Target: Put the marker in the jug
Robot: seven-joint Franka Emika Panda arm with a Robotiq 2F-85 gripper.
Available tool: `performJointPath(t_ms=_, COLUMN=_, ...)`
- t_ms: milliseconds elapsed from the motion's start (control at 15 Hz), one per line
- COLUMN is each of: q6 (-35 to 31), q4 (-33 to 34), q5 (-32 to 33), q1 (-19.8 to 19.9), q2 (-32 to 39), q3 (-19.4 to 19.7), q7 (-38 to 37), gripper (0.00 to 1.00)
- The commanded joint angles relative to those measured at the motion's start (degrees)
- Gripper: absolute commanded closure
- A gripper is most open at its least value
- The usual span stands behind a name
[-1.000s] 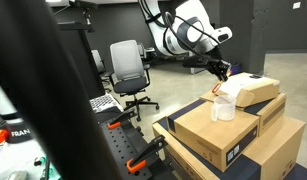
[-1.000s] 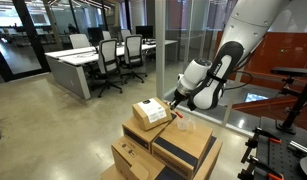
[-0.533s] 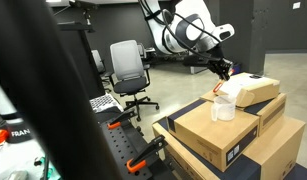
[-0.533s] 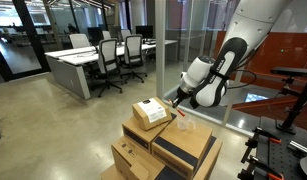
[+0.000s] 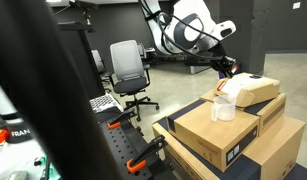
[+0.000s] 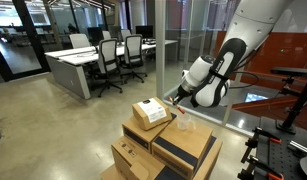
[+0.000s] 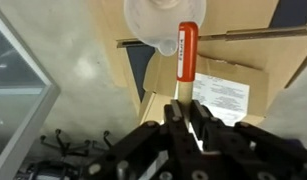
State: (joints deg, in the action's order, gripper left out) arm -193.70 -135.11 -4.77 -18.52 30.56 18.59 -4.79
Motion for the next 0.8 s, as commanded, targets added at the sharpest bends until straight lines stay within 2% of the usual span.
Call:
performJointPath(t_ms=0, q6=-3.3, q4=-1.1, q5=-3.7, q1=-2.5, q2=0.9, q3=2.0, q7=2.9, gripper=0.96)
performJointPath(t_ms=533, q6=-4.9, q4=1.3, q5=-7.7, q1=-4.6, q2=4.5, q3=2.1, q7=4.1, gripper=0.96)
performJointPath(t_ms=733, q6=-5.7, q4=0.0, q5=-8.6, q1=-4.7, q2=3.5, q3=2.1, q7=4.7, gripper=0.96)
